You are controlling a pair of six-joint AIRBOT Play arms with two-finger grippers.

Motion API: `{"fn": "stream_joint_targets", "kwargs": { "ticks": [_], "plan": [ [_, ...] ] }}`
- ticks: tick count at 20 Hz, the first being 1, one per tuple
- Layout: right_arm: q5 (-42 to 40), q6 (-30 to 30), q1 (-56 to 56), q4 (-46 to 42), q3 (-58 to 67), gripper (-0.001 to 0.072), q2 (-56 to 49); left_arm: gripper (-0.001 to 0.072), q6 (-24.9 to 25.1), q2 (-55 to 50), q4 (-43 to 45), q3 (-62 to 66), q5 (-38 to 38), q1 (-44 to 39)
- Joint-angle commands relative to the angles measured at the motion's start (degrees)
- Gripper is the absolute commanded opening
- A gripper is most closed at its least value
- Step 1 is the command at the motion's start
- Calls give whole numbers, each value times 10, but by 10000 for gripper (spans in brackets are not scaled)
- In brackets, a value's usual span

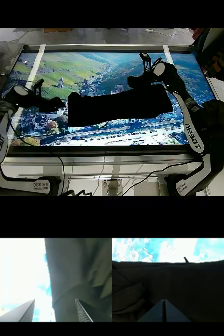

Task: Fold the clothes and pants, and hang the long-sleeved shirts on hangers.

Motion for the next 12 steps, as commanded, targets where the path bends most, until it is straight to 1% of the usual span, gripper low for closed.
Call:
{"fn": "stream_joint_targets", "kwargs": {
  "ticks": [1, 2, 4, 6, 9, 10, 11, 12],
  "plan": [
    [-1, 0, 0, 1, 0, 21, 0, 538, 57, 0, -111, -100, 80, 24],
    [-2, 0, 0, 1, 0, 20, 0, 538, 78, -3, -150, -125, 100, 20],
    [-5, 0, 0, 2, 0, 20, 0, 538, 107, -18, -198, -150, 109, 8],
    [-4, 0, 0, 3, 0, 21, 0, 526, 112, -28, -224, -150, 112, -11],
    [-4, 0, 1, 3, 0, 21, 0, 328, 112, -30, -236, -149, 135, -39],
    [-4, 0, 1, 3, 0, 21, 0, 176, 112, -30, -236, -147, 133, -47],
    [-4, 0, 1, 3, 0, 21, 0, 2, 114, -30, -236, -139, 117, -50],
    [-4, 0, 1, 2, 0, 21, 0, 6, 116, -30, -235, -121, 86, -52]
  ]
}}
